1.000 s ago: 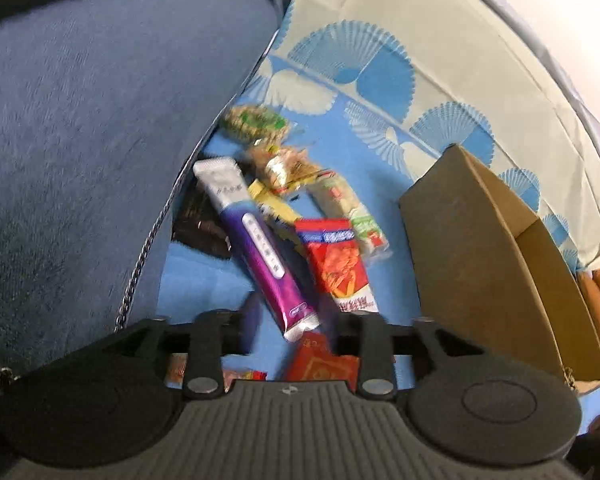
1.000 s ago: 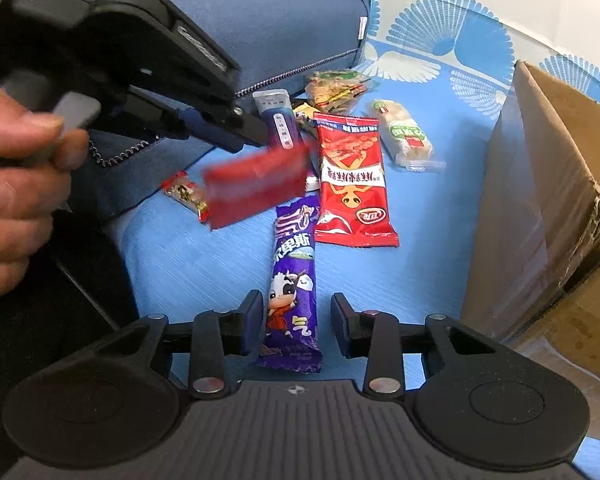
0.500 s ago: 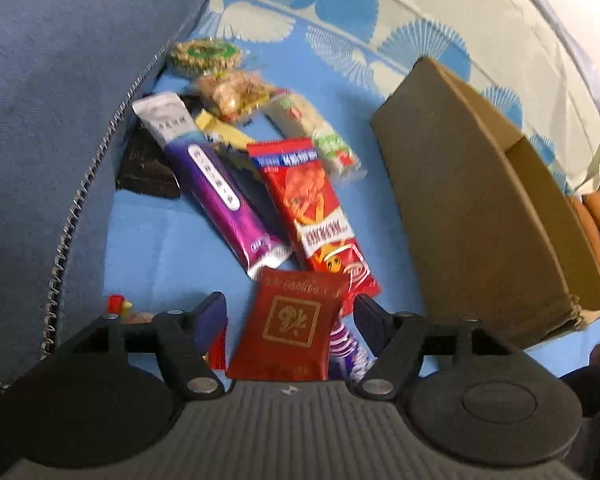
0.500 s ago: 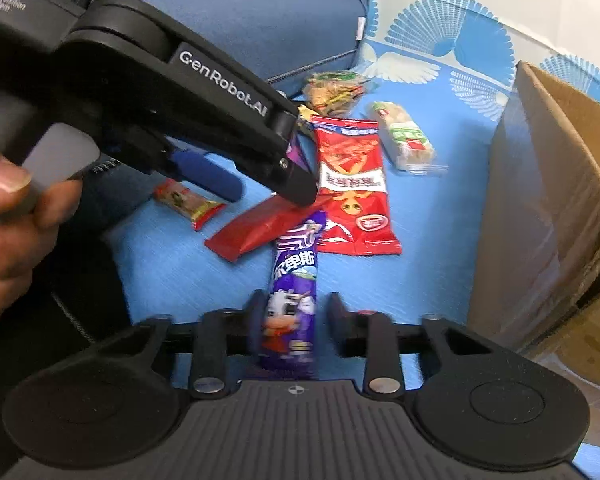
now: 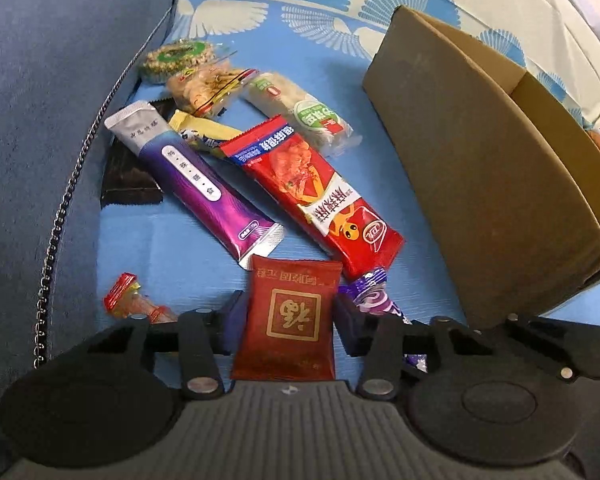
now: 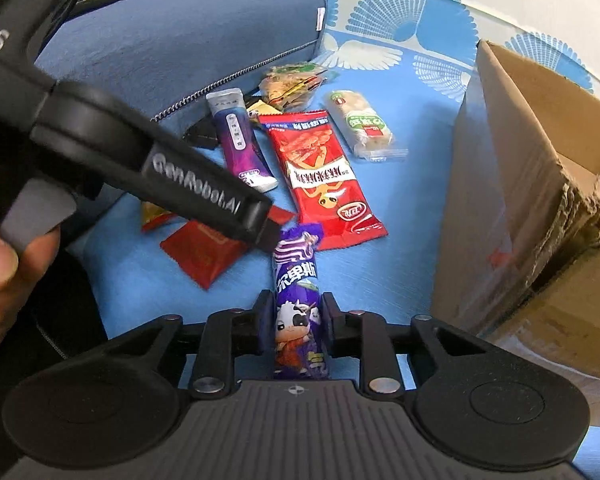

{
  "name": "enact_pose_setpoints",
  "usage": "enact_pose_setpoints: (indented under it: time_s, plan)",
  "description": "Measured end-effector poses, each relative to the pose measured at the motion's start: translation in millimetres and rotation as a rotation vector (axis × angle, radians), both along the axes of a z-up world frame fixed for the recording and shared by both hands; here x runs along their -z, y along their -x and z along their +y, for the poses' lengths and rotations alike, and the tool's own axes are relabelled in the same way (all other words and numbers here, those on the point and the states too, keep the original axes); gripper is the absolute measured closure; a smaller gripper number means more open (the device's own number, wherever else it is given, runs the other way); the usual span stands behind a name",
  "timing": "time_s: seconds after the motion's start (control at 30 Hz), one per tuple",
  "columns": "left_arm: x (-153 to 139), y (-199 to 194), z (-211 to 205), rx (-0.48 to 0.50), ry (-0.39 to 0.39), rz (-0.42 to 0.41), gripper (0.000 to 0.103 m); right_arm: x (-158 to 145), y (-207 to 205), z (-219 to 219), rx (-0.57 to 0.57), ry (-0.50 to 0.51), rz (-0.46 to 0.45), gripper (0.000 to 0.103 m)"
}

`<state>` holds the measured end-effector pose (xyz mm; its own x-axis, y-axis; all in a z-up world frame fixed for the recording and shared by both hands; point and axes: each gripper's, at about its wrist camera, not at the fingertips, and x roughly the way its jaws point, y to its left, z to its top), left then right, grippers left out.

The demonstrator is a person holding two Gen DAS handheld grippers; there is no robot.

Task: Organize snacks
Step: 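Grasp the purple-wrapped bar with the right tool while the left tool grasps the red square packet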

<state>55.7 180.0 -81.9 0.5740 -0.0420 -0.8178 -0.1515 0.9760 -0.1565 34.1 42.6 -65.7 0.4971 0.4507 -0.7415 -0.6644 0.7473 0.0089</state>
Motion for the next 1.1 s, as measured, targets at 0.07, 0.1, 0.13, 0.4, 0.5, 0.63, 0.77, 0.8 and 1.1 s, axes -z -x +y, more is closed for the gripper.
enact_pose_setpoints:
  time_s: [0.07, 0.1, 0.13, 0.4, 0.5, 0.63, 0.77, 0.8, 1.1]
  plan:
    - [-2, 2, 1, -0.010, -0.007, -0.024, 0.055, 1, 0, 0, -0.002, -0.005, -0.005, 0.076]
    - [-4, 3, 2, -0.021, -0.010, -0.037, 0.055, 1, 0, 1, -0.003, -0.006, -0.009, 0.077]
    - [-5, 5, 4, -0.034, -0.008, -0.052, 0.055, 1, 1, 1, -0.005, -0.006, -0.013, 0.077]
    - [-3, 2, 12, -0.088, 0.010, -0.025, 0.054, -1, 3, 0, -0.003, 0.005, -0.033, 0.080]
    - [1, -2, 8, -0.072, -0.013, -0.002, 0.053, 0, 3, 0, -0.003, 0.007, -0.027, 0.079]
    - [3, -3, 2, -0.049, -0.055, 0.005, 0.053, 0, 3, 2, -0.008, 0.002, -0.024, 0.078]
    - [4, -4, -2, -0.036, -0.078, 0.004, 0.052, 0, 2, 1, -0.010, -0.003, -0.025, 0.079]
    - [4, -3, -3, -0.037, -0.079, -0.001, 0.055, 0, 2, 1, -0.013, -0.003, -0.028, 0.080]
    - [-17, 15, -5, -0.022, -0.055, -0.166, 0.058, -14, 13, -5, -0.022, -0.030, -0.096, 0.084]
